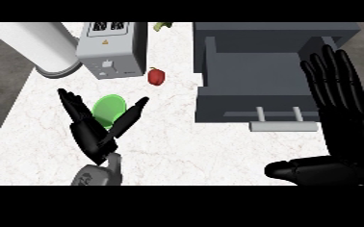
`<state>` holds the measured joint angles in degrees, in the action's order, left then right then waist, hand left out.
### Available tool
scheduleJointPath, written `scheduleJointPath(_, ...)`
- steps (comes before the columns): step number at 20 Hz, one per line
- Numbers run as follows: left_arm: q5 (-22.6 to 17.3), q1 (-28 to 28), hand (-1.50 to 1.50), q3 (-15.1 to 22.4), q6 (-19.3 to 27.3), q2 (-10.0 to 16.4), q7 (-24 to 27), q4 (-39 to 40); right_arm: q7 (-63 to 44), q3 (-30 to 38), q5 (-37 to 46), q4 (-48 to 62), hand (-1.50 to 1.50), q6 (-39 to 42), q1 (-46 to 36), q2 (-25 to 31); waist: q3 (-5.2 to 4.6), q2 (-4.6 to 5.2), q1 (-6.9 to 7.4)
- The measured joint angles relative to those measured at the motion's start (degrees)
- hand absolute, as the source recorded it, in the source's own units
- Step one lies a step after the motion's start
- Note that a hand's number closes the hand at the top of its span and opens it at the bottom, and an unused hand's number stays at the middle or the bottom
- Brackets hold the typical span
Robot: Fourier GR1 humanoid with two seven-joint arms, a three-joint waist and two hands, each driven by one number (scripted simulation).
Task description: Pick up the cup, place it into the drawer and close the drawer
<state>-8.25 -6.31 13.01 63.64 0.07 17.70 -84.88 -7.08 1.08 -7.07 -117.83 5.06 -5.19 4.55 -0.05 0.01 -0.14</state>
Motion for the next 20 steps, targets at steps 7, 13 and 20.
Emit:
scheduleJointPath(7, -12.2, 1.9, -1.5, -3.7, -5.4, 0.1, 12.5, 6.2, -2.0, 0.9, -0.9, -1.4, -1.5, 0.1, -0.6, 0.5, 0.0, 0.01, 0.01)
scheduleJointPath(13, -21.0, 1.5, -1.5, -5.5, -9.4, 0.0, 22.2, 14.0, -2.5, 0.9, -0.9, -0.9, -1.5, 0.1, -1.7, 0.5, 0.03, 0.0, 0.02)
scheduleJointPath(20, -27.7, -0.5, -1.5, -9.3, -14.1, 0.1, 30.5, 22.2, -1.6, -0.2, 0.1, -1.8, -1.5, 0.6, 0.6, -0.3, 0.05, -0.01, -0.01)
